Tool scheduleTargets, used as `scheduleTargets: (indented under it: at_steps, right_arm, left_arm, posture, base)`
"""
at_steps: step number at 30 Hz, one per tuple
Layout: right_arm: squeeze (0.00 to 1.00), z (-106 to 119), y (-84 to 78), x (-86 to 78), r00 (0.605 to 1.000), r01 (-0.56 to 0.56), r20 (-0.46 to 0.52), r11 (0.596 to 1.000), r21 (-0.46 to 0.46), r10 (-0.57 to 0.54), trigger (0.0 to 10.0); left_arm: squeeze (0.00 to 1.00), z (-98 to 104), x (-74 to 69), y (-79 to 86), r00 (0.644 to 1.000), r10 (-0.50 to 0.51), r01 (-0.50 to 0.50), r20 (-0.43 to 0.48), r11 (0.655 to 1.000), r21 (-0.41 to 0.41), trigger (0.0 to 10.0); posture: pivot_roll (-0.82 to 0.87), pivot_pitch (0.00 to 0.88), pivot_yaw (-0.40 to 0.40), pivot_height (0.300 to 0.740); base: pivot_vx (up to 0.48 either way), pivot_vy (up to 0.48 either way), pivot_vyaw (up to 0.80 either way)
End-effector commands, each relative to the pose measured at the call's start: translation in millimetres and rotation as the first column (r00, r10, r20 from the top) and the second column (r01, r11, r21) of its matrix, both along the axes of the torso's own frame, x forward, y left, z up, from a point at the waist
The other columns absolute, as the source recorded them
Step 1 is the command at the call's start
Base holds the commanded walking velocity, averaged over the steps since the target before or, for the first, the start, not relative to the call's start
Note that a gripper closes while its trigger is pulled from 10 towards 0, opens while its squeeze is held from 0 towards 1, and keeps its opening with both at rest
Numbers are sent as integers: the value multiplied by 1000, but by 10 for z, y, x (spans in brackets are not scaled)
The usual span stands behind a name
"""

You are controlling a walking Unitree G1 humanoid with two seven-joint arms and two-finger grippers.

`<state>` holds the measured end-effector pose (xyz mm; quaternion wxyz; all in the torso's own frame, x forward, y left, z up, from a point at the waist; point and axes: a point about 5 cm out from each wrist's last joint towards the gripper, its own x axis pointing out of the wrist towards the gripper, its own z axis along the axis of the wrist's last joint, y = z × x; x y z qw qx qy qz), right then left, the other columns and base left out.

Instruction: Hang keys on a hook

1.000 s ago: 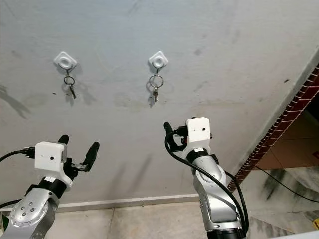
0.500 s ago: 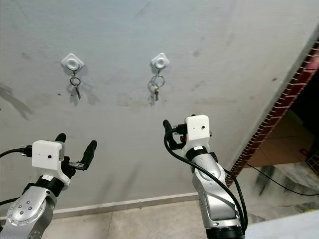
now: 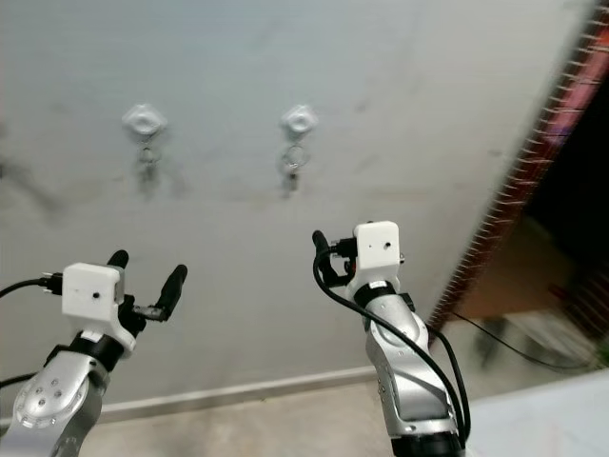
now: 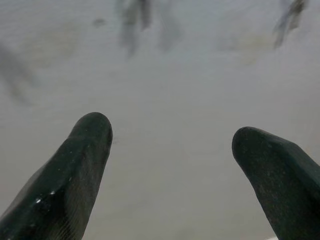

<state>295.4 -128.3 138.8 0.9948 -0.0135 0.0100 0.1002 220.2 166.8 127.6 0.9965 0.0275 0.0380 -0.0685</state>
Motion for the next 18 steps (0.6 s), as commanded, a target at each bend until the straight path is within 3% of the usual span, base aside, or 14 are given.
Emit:
scheduleTargets:
  at_steps: [1,13,14,15,16,17,18]
  right_arm:
    - [1000,40,32,24,1000,-10,6,1000,2,10,10000]
    - [996,30,37,33,1000,-13,1,1000,-1,13,10000]
    - [894,29,45,35,1000,-15,0,1000,-2,15,10000]
    - [686,28,49,36,1000,-16,0,1000,-3,16,10000]
    - [102,25,55,39,1000,-19,-1,1000,-7,19,10000]
    - [0,26,57,40,1000,-22,0,1000,-10,22,10000]
    - [0,28,59,41,1000,-23,0,1000,-11,23,10000]
  left_arm:
    - [0,67,41,7,1000,-7,7,25,1000,10,10000]
    - [0,55,54,3,1000,-12,11,22,1000,29,10000]
    - [0,53,56,1,1000,-18,17,22,999,45,10000]
    - [0,52,57,1,1000,-16,15,22,999,43,10000]
    - [0,46,57,0,1000,-8,8,17,1000,25,10000]
    - [0,50,58,-3,1000,-10,9,20,1000,30,10000]
    - [0,54,60,-6,1000,-11,11,23,999,37,10000]
  posture:
    - [85,0,-27,740]
    - [86,0,-26,740]
    - [87,0,-27,740]
    - [87,0,-27,740]
    - [87,0,-27,740]
    - [87,0,-27,740]
    - [87,0,-27,740]
  base:
    - [0,480,0]
    - [0,440,0]
    - [0,0,0]
    - [0,0,0]
    - [0,0,0]
    - [0,0,0]
    - [0,0,0]
